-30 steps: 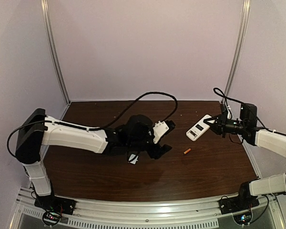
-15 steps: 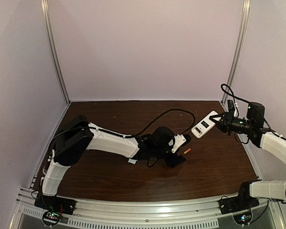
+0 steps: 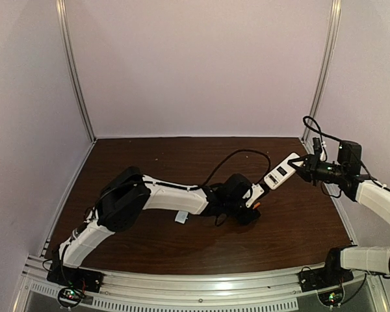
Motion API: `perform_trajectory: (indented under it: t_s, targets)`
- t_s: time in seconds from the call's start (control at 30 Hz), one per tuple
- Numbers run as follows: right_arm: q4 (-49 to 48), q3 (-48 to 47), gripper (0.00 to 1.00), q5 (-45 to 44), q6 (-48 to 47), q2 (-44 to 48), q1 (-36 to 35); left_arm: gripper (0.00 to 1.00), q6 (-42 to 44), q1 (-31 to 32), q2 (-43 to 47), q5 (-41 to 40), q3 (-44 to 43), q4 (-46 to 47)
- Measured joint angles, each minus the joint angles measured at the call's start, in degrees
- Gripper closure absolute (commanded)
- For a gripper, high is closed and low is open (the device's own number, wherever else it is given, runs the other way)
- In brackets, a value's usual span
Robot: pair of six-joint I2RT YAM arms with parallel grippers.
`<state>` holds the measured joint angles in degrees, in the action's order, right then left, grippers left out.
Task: Load the batteries into the remote control
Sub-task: Pick up the battery from the center of the board, then place the battery at the center of the board.
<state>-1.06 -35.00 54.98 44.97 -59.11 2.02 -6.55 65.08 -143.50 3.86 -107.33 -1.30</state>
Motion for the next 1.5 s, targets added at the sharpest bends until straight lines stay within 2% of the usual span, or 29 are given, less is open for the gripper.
perform_trajectory:
  t_s: [0.13,0.37,0.4,0.53,0.67,0.9,0.97,1.1,1.33,1.5]
  targets:
    - [3.0,-0.5,1.0,-0.4,-1.4,0.3,0.0,0.64,-0.3,0.0,-2.9,-1.2,-4.9,-1.9]
    - [12.3,-3.9,1.0,-5.6,-7.8,0.6,0.3,0.98,-1.8,-0.7,-3.0,-3.5,-6.0,-4.8]
    - [13.2,-4.1,1.0,-6.3,-8.6,0.7,0.3,1.0,-2.2,-0.8,-2.7,-3.8,-5.8,-5.2]
    - [15.6,-4.2,1.0,-7.9,-10.5,1.0,0.3,1.0,-3.6,-1.3,0.5,-5.1,-2.7,-8.9]
    - [15.9,-4.2,1.0,-8.2,-10.8,1.3,0.3,1.0,-6.6,-1.9,7.6,-7.1,5.5,-13.2]
    - [15.3,-4.2,1.0,-7.6,-10.7,1.4,0.4,1.0,-18.2,-2.4,29.6,-13.1,25.2,-15.1]
    - [15.1,-4.2,1.0,-7.4,-10.7,1.4,0.4,1.0,-24.4,-2.4,37.2,-15.8,30.3,-15.1]
    - [14.9,-4.2,1.0,-7.2,-10.5,1.7,0.4,1.0,-40.0,-2.4,46.6,-22.2,36.2,-17.9]
    - [14.7,-3.9,1.0,-7.0,-10.5,2.8,0.4,1.0,-63.5,-2.4,47.5,-28.8,42.7,-28.6]
    - [14.7,-3.2,1.0,-7.0,-10.5,2.9,0.4,1.0,-77.1,-2.4,46.5,-29.1,43.7,-35.1]
